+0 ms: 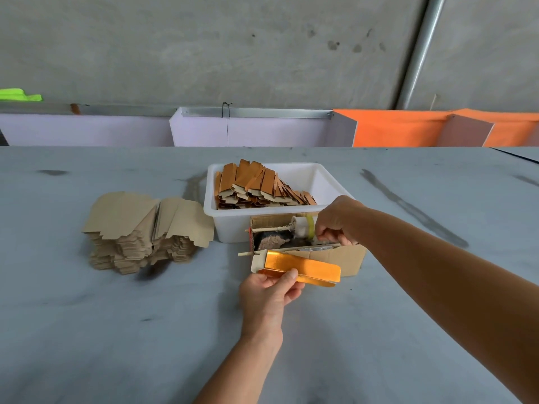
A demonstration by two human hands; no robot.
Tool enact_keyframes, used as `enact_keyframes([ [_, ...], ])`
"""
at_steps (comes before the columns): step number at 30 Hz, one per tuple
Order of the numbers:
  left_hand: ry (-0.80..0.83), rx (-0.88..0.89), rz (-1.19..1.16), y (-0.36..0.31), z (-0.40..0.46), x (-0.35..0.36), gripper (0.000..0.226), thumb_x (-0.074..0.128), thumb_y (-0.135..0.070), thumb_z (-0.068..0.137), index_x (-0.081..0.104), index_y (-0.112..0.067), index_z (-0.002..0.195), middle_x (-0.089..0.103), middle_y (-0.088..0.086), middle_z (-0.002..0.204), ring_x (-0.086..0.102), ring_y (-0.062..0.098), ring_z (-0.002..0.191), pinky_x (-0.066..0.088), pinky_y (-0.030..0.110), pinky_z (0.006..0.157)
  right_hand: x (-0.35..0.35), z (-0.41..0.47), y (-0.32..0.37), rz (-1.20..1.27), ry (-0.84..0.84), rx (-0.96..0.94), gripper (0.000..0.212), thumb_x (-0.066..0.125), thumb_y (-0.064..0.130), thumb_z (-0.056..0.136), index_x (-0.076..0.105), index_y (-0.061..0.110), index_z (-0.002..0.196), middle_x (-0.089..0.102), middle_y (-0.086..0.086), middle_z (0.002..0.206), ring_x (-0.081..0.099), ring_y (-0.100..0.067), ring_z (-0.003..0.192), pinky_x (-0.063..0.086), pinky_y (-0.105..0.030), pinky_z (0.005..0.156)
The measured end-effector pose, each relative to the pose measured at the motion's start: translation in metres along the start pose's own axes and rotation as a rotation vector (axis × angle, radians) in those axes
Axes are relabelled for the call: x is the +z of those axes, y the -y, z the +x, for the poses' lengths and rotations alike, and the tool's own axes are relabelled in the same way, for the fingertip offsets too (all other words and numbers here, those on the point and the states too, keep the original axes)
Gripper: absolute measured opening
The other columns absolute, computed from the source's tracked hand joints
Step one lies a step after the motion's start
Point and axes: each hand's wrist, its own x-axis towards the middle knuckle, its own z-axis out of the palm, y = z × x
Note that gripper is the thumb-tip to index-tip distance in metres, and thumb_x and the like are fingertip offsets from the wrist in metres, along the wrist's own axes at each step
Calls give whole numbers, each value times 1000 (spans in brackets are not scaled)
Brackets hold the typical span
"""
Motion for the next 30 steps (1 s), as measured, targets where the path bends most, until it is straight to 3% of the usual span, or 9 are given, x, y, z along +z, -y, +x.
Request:
enact_keyframes([
  [3,-7,-9,-2,0,2,3,11,69,6,78,65,-3,79,71,6,63,68,19,56,55,23,52,1,-2,-1,39,-12,-1,24,59,-14,76,48,4,65,51,-11,55,41,-10,24,27,-7,32],
  [6,-42,-22,-22,2,3,7,10,69,5,78,66,-4,80,71,6,66,69,19,58,56,24,54,0,-1,-6,111,-23,-3,28,56,-16,74,44,7,63,45,-9,60,41,-12,36,26,-8,33],
  [12,-94,9,-30,5,2,11,10,70,5,78,64,-3,74,69,8,66,68,19,57,57,23,56,4,3,-25,251,-98,0,19,63,-16,71,54,2,71,53,-14,75,51,-18,56,32,-11,33],
  [15,-106,28,-18,8,1,13,9,71,3,78,63,0,74,68,9,66,69,20,59,57,22,56,10,4,-30,320,-150,-20,24,64,-16,68,51,4,69,55,-16,82,60,-23,72,49,-22,54],
  [16,-113,30,-10,8,1,14,9,71,3,78,62,1,75,68,9,66,70,20,60,56,22,56,12,3,-31,340,-159,-22,24,65,-15,67,50,4,70,56,-16,83,60,-23,74,49,-24,59],
  [21,-140,29,4,10,3,16,12,72,2,77,60,-1,75,68,2,60,70,18,58,56,21,55,15,-8,-34,413,-165,-23,21,66,-11,66,53,4,74,54,-13,77,48,-19,60,34,-22,44],
  [25,-137,30,39,12,4,14,11,72,-1,78,61,0,79,69,9,73,71,20,63,58,23,59,16,-22,-43,450,-164,-21,20,68,-6,68,61,2,85,55,-12,72,40,-15,46,28,-19,36],
  [30,-155,2,40,11,4,15,16,73,-2,77,58,-1,82,68,12,81,72,19,63,58,22,58,19,-38,-57,536,-140,-46,5,70,-4,73,65,-2,75,52,-10,65,41,-14,50,32,-21,42],
])
